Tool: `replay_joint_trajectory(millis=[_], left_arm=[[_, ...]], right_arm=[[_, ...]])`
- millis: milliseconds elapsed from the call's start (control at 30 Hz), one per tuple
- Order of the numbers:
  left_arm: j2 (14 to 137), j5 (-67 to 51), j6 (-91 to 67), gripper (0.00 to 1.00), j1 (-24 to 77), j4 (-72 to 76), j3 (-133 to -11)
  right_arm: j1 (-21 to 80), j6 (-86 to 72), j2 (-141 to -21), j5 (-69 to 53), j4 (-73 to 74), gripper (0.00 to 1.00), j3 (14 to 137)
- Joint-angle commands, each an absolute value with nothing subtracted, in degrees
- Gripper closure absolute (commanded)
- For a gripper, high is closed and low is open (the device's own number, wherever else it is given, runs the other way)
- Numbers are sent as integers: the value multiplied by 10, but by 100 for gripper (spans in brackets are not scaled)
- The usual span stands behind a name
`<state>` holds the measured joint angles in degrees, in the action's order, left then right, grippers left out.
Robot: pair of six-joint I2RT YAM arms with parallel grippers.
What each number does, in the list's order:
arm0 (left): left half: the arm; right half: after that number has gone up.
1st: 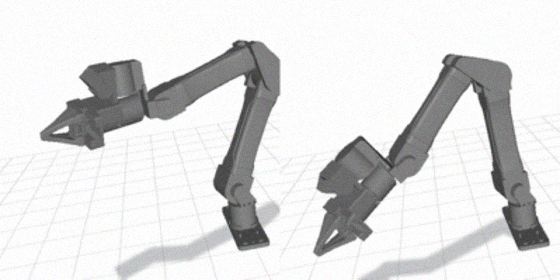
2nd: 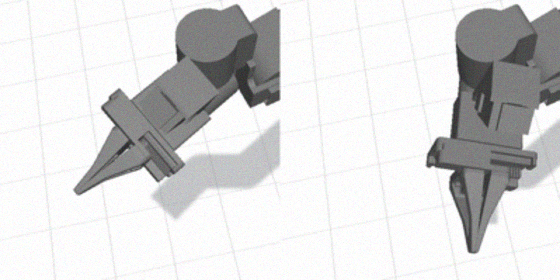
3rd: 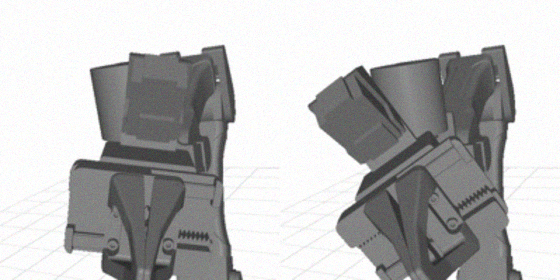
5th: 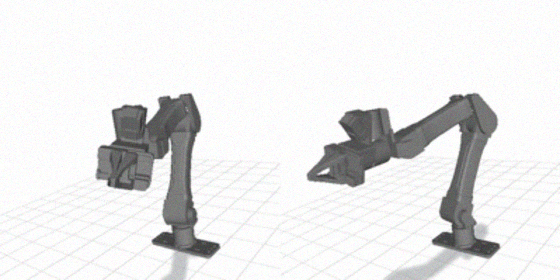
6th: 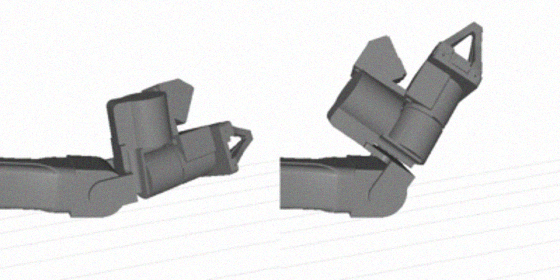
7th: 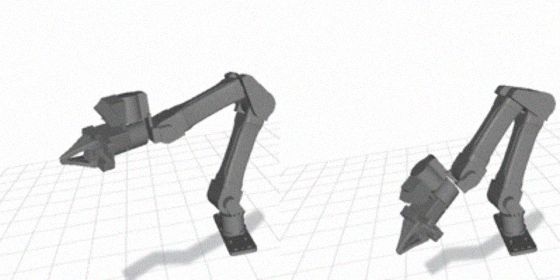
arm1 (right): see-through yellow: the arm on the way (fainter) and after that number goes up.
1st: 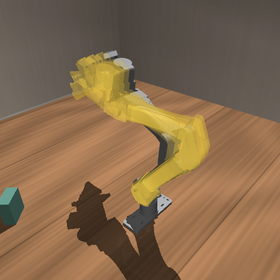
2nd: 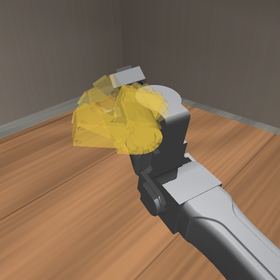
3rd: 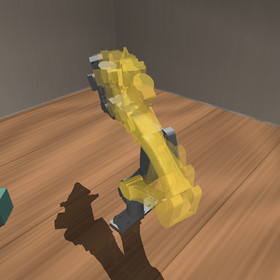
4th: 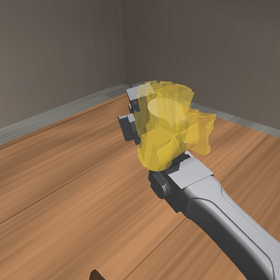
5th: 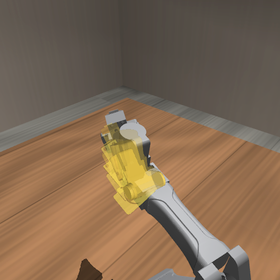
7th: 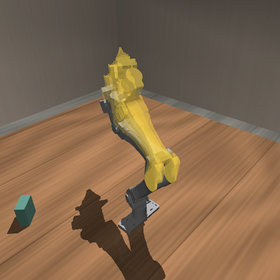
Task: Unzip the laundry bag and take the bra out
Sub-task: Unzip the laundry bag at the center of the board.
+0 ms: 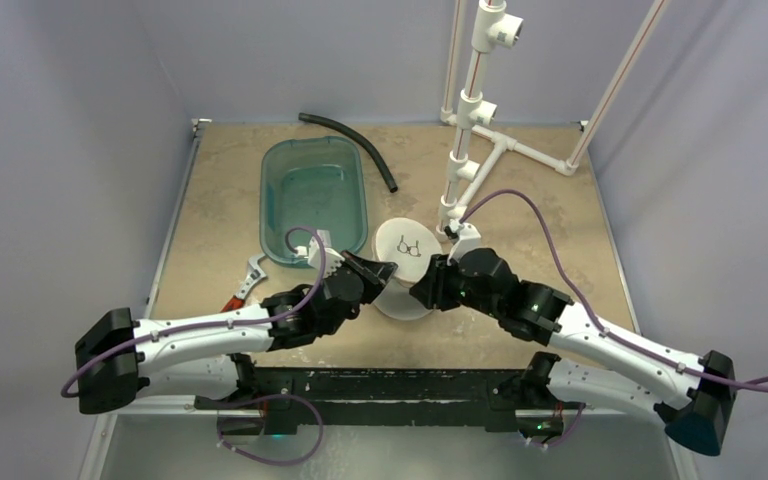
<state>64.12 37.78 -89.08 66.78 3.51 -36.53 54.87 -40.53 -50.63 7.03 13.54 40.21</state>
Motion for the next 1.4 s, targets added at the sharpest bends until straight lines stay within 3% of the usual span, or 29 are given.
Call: replay_joint_trajectory(millis=[0, 100, 267, 367, 767, 1167, 1367], left_arm=[[624, 391, -897, 100, 668, 41, -367], [623, 392, -897, 100, 668, 40, -368], [622, 392, -897, 100, 668, 39, -367], [620, 388, -897, 100, 668, 39, -366], [542, 330, -813, 100, 663, 11, -347], [468, 110, -720, 100, 585, -22, -293], [431, 57, -674, 100, 579, -36, -271]], right_arm=[[552, -411, -511, 101, 147, 69, 435], [553, -411, -510, 106, 156, 77, 435], [552, -411, -498, 110, 168, 83, 429], [553, -409, -493, 118, 177, 100, 427], [553, -415, -471, 182, 220, 100, 392], [553, -398, -444, 209, 141, 100, 330], [552, -402, -447, 222, 122, 100, 324]])
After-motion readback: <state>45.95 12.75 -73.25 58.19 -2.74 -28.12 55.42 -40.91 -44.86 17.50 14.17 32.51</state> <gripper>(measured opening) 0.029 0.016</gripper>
